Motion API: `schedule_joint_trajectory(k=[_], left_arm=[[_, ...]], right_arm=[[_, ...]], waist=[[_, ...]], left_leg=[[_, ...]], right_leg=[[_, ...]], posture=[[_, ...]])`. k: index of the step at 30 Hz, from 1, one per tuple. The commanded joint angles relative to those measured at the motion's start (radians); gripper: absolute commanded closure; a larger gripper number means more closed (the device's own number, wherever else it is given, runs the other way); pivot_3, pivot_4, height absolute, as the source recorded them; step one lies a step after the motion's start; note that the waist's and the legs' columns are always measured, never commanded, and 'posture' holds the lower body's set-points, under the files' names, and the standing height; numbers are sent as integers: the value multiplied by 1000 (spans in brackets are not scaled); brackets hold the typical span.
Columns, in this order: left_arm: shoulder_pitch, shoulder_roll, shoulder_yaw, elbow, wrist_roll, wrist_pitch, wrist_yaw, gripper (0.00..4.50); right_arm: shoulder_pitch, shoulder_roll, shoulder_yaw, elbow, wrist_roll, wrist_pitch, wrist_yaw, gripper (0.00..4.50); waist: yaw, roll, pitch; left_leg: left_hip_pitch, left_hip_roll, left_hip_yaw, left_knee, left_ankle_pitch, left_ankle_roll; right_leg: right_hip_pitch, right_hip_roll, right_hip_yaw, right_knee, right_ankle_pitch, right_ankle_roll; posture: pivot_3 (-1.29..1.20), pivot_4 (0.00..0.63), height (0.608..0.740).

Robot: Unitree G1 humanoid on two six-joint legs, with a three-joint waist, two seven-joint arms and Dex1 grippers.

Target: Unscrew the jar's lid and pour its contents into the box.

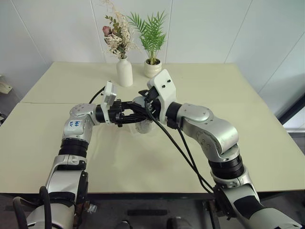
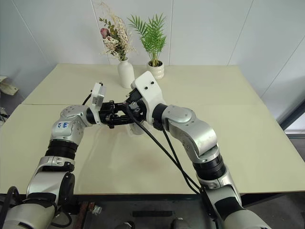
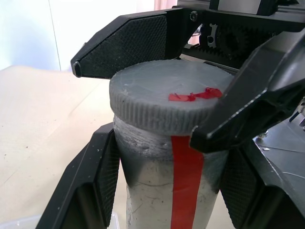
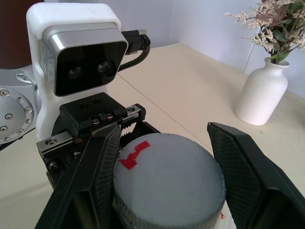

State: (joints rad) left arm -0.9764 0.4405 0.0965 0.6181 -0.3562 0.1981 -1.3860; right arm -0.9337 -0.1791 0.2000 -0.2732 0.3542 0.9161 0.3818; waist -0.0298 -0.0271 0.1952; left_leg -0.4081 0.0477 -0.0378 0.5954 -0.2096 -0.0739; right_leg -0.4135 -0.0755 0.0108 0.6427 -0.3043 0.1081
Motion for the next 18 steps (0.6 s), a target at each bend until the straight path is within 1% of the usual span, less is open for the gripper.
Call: schedule_joint_trajectory(k=[1,7,12,18], left_arm=[[-34,15,15,-5,-18,-23,4,1985],[-41,22,13,14,-21,-27,-29,1985],[-54,26,15,48,-24,-42,-63,1985],[-77,20,23,102,-39,-65,-84,1985]], right_arm=[[-2,1,0,-42,17,1,25,1937],[-2,-27,-18,-48,53,12,82,1937],[-2,-72,-40,-49,104,-4,172,1937],[-6,-126,-46,-29,130,-77,294,1937]], waist=[[0,0,0],[0,0,0],[1,0,0],[0,0,0]], left_leg=[[0,0,0,0,0,0],[0,0,0,0,0,0],[0,0,0,0,0,0],[0,0,0,0,0,0]], right_leg=[[0,0,0,0,0,0],[0,0,0,0,0,0],[0,0,0,-1,0,0],[0,0,0,-1,0,0]], posture=[[0,150,740],[0,150,740],[0,150,740],[0,150,740]])
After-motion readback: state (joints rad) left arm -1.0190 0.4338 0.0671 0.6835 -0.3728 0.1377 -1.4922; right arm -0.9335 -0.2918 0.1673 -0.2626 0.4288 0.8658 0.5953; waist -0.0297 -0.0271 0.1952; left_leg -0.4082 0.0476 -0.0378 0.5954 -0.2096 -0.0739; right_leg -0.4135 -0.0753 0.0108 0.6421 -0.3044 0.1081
